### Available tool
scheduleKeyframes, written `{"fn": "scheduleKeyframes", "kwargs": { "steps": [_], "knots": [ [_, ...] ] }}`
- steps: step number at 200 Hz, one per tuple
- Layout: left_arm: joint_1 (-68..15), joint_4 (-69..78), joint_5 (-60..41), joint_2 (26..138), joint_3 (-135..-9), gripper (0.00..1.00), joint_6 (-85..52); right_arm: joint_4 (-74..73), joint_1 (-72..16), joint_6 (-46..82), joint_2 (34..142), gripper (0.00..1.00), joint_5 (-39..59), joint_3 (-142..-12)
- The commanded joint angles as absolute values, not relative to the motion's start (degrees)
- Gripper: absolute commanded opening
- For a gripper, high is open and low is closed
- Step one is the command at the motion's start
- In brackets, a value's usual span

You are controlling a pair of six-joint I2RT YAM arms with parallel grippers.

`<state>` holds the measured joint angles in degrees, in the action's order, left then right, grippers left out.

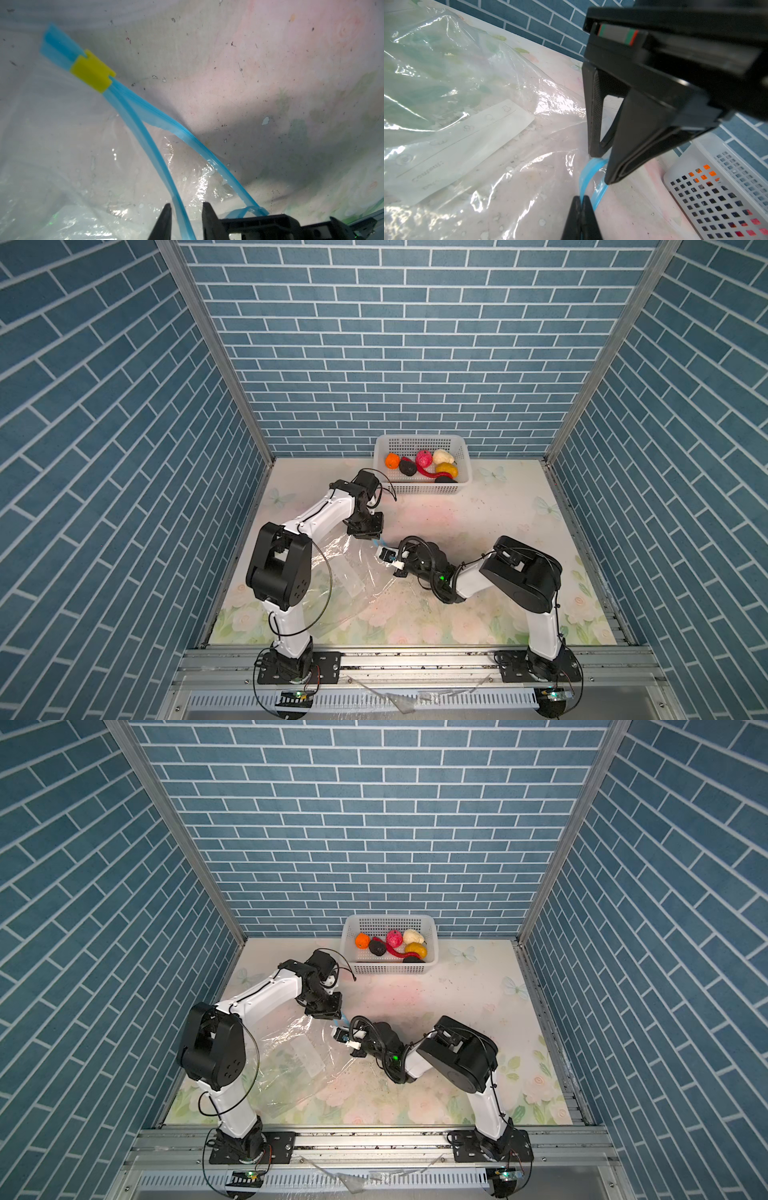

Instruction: Place the food in the zip-top bag and seal the zipper

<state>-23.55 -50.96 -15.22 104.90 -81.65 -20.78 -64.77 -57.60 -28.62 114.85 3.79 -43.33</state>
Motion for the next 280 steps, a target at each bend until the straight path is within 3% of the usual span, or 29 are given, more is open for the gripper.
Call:
{"fn": "scheduleKeyframes", "kwargs": {
  "steps": [1, 69, 100, 124, 144, 157, 204, 232, 280],
  "knots": [
    [-23.91, -53.05, -14.94, 105.84, -82.88, 0.2, -20.0, -67.12, -57.9, -30.86, 114.74, 0.0, 3.27, -44.74],
    [-23.93, -53.44, -15.29, 106.33, -83.18, 0.0, -19.69, -67.32, -58.01, -30.88, 114.7, 0.0, 3.05, -44.72],
    [-23.93, -53.02, -16.24, 106.09, -83.33, 0.0, -19.59, -67.4, -58.09, -30.68, 114.29, 0.0, 2.64, -44.18],
    [-23.96, -52.1, -17.03, 105.65, -82.63, 0.0, -19.23, -64.24, -58.05, -28.23, 111.34, 0.36, 2.31, -42.58],
    [-23.93, -50.53, -18.72, 105.55, -81.49, 0.0, -19.34, -59.25, -58.09, -24.3, 107.5, 0.57, 2.08, -41.35],
    [-23.92, -49.63, -20.13, 105.64, -80.89, 0.0, -19.52, -57.24, -58.09, -21.79, 105.21, 0.64, 2.37, -40.04],
    [-23.82, -48.82, -19.98, 104.74, -80.38, 0.0, -19.74, -46.16, -57.52, -10.05, 94.4, 0.69, 2.96, -36.42],
    [-23.86, -48.25, -20.43, 103.58, -80.06, 0.0, -19.48, -22.61, -54.51, -3.21, 87.25, 0.71, 1.76, -43.49],
    [-23.91, -49.45, -20.97, 101.46, -80.37, 0.0, -17.47, -5.08, -44.58, 9.76, 86.28, 0.7, 1.5, -53.54]
  ]
}}
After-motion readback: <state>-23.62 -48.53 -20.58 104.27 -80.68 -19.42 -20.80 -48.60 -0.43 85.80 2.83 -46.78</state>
